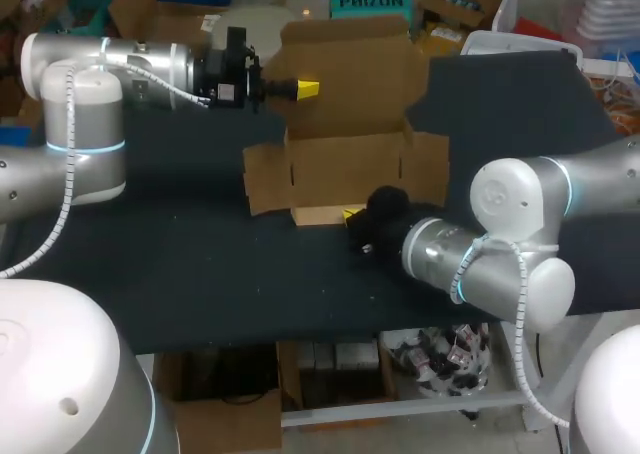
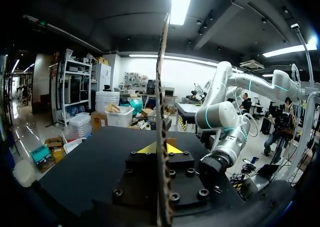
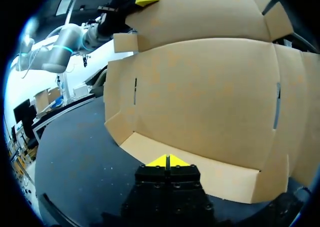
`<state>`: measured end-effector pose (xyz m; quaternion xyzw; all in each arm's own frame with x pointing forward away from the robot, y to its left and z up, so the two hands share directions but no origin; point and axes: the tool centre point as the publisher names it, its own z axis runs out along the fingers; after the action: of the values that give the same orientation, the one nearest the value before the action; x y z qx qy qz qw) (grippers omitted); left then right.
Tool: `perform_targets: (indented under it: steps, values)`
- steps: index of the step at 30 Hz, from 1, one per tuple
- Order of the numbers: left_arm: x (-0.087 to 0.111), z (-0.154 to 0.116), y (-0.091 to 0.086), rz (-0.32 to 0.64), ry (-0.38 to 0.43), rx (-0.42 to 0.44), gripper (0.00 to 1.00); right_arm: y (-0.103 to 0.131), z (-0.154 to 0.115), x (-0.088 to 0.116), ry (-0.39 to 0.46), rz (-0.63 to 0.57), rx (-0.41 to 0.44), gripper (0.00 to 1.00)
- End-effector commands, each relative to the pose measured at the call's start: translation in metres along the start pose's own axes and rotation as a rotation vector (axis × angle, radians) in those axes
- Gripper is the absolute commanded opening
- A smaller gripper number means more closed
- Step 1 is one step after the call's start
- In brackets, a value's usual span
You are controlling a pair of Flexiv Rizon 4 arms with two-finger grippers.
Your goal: Assemble the packaging by folding the flat box into shape, placing the metal phone stand inside, and closing the box properly
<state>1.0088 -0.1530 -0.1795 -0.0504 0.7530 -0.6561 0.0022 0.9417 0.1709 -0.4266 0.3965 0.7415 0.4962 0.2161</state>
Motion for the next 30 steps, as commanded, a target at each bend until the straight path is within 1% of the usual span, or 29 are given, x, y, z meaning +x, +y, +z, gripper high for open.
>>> perform_targets:
  steps: [1,17,22,30]
  values:
    - [0.0,0.0,0.001,0.0,0.002,0.001,0.0,-0.007,0.004,0.0,-0.008,0.005,-0.004,0.0]
    - [0.0,0.0,0.001,0.0,0.002,0.001,0.0,-0.007,0.004,0.0,-0.008,0.005,-0.004,0.0]
    - [0.011,0.002,0.005,-0.029,0.025,-0.007,0.0,-0.007,0.004,0.0,-0.008,0.005,-0.004,0.0]
    - [0.028,0.002,0.01,-0.063,0.026,-0.017,0.0,-0.007,0.004,0.0,-0.008,0.005,-0.004,0.0]
